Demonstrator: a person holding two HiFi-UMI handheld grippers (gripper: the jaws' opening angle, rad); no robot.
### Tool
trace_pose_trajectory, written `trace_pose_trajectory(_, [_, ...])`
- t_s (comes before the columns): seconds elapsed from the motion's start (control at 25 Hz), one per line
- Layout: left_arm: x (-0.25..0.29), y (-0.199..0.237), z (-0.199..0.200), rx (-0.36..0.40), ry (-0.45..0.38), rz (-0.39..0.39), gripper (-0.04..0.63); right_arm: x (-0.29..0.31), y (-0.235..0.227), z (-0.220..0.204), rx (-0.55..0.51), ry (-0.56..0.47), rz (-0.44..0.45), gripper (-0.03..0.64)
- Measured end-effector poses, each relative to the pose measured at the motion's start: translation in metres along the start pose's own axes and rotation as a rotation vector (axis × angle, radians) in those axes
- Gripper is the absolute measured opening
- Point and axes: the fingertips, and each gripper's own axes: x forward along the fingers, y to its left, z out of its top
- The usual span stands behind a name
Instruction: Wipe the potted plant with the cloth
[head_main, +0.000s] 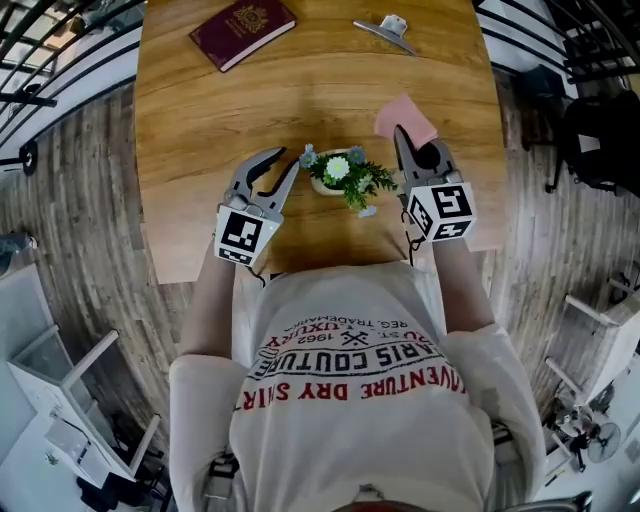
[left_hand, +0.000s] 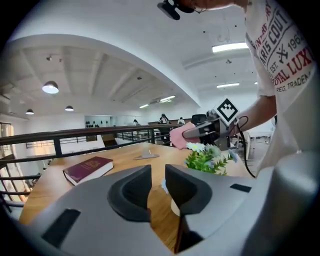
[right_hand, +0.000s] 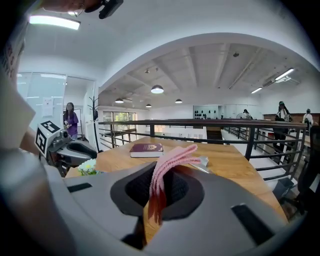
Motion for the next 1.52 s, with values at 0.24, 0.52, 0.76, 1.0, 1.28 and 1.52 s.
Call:
trace_pose_trajectory(0.24, [-0.015,0.017,0.039,-0.045,-0.083,0.101,0.025,-0.01,0.006,0.024,-0.053,-0.053,0.005,0.037])
trace_pose_trajectory(0.52, [-0.027,0.041,0.076,-0.087,-0.093,0.206,0.016,-0.017,0.017,0.051,-0.118,-0.123,0.031,0.035])
trace_pose_trajectory(0.76, [-0.04,0.046,0.108,-0.074,-0.138,0.226,0.017,-0.024,0.03,0.068,-0.148,-0.182,0.059,0.035])
trace_pose_trajectory(1.0, [-0.046,0.045,0.119,-0.074,-0.162,0.24,0.017,-0.032,0.035,0.074,-0.154,-0.201,0.071,0.035])
trace_pose_trajectory(1.28, [-0.055,0.045,0.123,-0.077,-0.175,0.26,0.016,-0.036,0.04,0.072,-0.171,-0.185,0.076,0.035])
trace_pose_trajectory(1.52, [-0.059,0.041,0.123,-0.077,-0.171,0.269,0.017,-0.042,0.039,0.069,-0.163,-0.19,0.057,0.035])
